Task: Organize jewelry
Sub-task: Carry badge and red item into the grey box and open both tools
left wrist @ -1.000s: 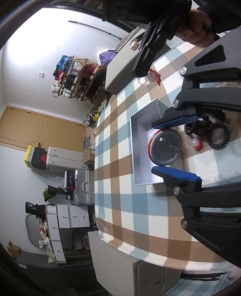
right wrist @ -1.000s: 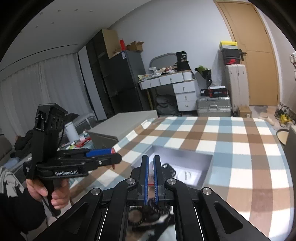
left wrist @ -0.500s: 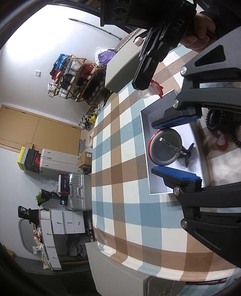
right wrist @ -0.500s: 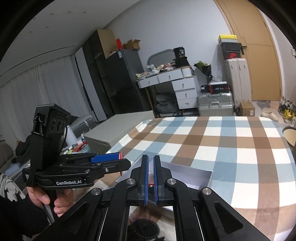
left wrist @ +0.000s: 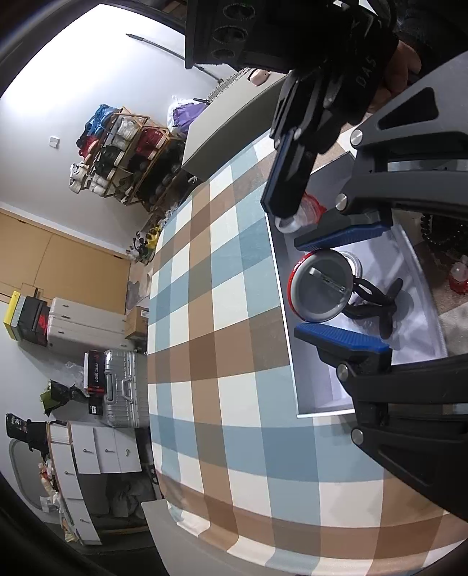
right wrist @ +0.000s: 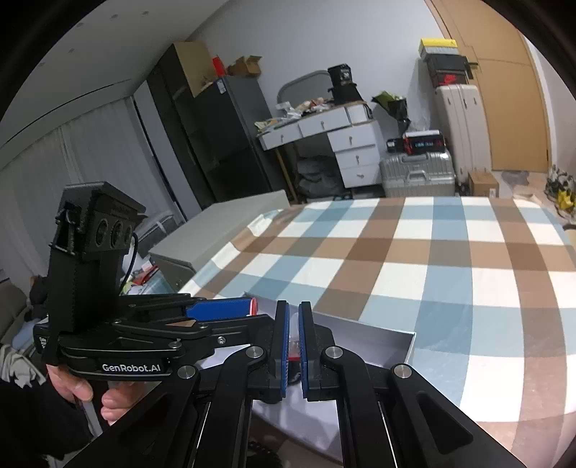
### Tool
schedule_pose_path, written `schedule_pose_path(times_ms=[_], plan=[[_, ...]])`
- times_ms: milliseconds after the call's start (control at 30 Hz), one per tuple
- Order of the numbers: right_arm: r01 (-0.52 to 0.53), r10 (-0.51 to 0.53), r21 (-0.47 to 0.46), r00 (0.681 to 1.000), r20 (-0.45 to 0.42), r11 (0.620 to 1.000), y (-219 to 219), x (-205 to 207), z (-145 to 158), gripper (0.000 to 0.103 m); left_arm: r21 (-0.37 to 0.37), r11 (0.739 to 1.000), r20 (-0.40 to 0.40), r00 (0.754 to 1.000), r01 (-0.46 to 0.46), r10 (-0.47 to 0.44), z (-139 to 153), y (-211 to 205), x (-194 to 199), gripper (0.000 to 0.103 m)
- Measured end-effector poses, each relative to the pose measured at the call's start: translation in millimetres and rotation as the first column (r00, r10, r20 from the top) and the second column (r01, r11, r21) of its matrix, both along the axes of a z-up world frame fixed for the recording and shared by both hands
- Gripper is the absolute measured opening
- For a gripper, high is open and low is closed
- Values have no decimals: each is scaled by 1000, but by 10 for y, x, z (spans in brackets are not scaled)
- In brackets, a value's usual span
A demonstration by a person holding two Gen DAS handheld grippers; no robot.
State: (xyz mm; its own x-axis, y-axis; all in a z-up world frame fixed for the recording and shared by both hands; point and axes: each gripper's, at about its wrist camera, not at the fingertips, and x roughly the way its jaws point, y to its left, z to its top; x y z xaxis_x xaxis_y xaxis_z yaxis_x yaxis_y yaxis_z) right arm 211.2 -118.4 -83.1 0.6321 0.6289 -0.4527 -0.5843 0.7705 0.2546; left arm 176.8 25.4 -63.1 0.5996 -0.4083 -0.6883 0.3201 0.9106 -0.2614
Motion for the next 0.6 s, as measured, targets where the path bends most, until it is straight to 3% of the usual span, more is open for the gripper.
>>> schedule_pose_path(times_ms=[333, 533, 600], plan=[[15, -14, 10, 998, -53, 1000, -25, 139, -98, 7, -18, 1000, -6, 1000, 6, -6, -30, -40, 45, 36], [30, -29, 28, 999, -34, 999, -59, 97, -55, 8, -6, 1000, 5, 1000, -17, 17, 2, -10, 30, 37], [32, -31, 33, 999, -27, 999, -73, 71, -27, 8, 3, 1000, 5, 1000, -17, 17, 16, -5, 19, 46]])
